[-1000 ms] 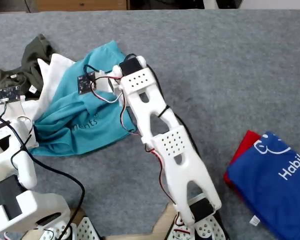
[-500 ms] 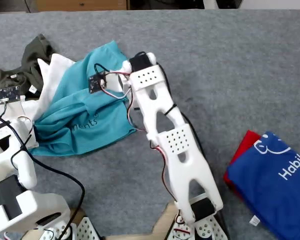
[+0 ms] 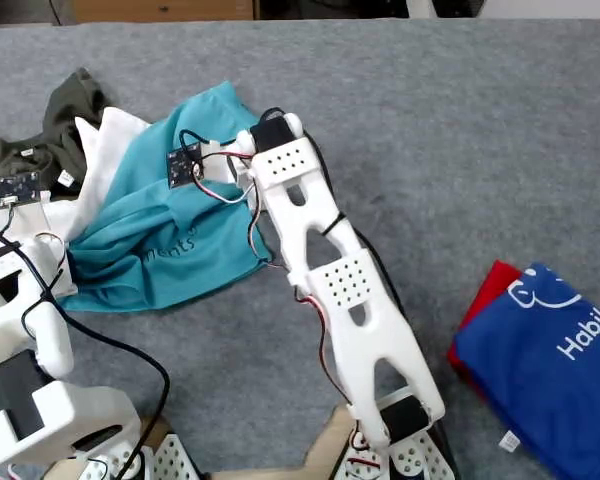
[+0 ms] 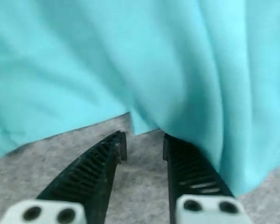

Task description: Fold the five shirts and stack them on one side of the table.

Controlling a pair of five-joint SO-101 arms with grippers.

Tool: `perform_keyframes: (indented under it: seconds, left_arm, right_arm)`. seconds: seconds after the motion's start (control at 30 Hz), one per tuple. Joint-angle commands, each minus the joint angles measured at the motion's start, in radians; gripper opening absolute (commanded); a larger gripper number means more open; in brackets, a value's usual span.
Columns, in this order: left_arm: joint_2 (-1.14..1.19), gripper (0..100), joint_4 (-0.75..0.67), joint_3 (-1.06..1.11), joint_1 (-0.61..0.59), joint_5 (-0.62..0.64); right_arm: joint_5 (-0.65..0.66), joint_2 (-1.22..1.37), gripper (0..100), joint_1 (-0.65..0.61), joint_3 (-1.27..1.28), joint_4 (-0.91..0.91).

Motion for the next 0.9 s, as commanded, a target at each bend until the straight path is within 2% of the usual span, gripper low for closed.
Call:
perform_keyframes:
  seconds: [0.0,0.33,0.7,0.87]
  left_arm:
    - [-0.033,2,-0.011,0.0,0.008,0.008]
    - [-0.033,2,-0.011,0.0,0.008,0.008]
    - [-0.033,2,-0.011,0.0,0.008,0.008]
    - [-0.033,2,-0.011,0.0,0.008,0.008]
  right_arm:
    - [-0.014,-0.005,15.6,-0.033,-0.054,-0.051]
    - [-0.026,-0.002,15.6,-0.104,-0.044,-0.048]
    - [-0.025,-0.007,14.6,-0.074,0.039,-0.046]
    - [-0.025,-0.005,0.0,-0.051,0.033,-0.043]
